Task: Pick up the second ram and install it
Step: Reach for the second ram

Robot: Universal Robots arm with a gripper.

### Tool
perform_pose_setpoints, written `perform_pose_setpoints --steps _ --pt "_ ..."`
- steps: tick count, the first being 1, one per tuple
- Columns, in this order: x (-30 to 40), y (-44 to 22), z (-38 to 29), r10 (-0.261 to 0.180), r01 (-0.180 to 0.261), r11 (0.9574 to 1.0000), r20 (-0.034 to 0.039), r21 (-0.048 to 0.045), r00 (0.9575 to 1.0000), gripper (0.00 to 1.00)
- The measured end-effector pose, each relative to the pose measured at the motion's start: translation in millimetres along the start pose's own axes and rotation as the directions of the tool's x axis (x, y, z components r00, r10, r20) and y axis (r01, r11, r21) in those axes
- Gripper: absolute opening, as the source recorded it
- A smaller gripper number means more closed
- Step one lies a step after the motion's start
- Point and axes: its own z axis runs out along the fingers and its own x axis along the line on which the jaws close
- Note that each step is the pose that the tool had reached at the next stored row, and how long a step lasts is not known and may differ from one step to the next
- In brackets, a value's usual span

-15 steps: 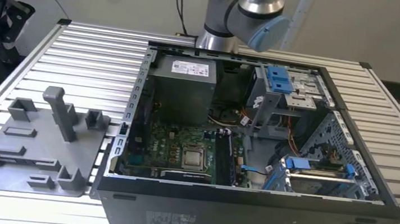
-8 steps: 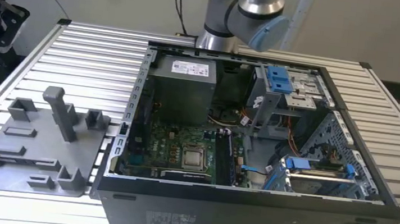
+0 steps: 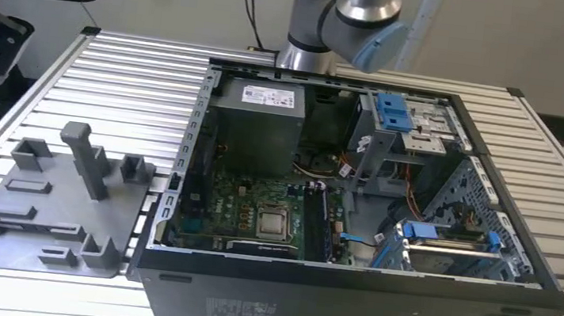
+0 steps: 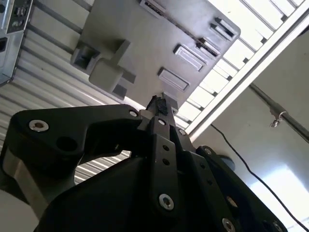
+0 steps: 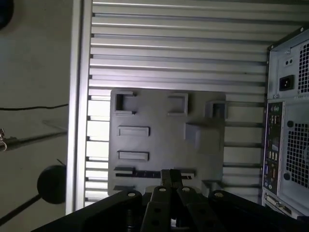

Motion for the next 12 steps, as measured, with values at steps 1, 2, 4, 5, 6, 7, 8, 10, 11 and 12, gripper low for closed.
perform_pose_setpoints --steps 1,2,4,5,6,7,8,10,11,12 --pt "0.3 -2.3 0.1 -0.001 0.001 1.0000 -0.0001 0.0001 1.0000 0.11" --pt "0.7 -4.7 0.2 -0.003 0.003 1.0000 -0.0002 0.0000 1.0000 0.11" --pt "2.0 -8.8 0.5 -0.006 0.006 1.0000 -0.0003 -0.0001 1.0000 0.11" --pt "2.7 -10.4 0.6 -0.006 0.006 1.0000 -0.0004 0.0000 1.0000 0.11" --pt "3.3 -12.2 0.8 -0.008 0.008 1.0000 -0.0005 0.0000 1.0000 0.11" --pt "4.0 -14.4 1.0 -0.009 0.009 1.0000 -0.0005 -0.0001 1.0000 0.11" --pt "4.5 -16.3 1.1 -0.010 0.010 0.9999 -0.0006 -0.0001 0.9999 0.11" --pt "5.7 -20.1 1.5 -0.013 0.013 0.9999 -0.0008 -0.0001 0.9999 0.11" --pt "6.2 -22.0 1.7 -0.014 0.014 0.9999 -0.0008 -0.0001 0.9999 0.11" --pt "6.6 -23.8 1.9 -0.016 0.016 0.9999 -0.0009 -0.0001 0.9999 0.11"
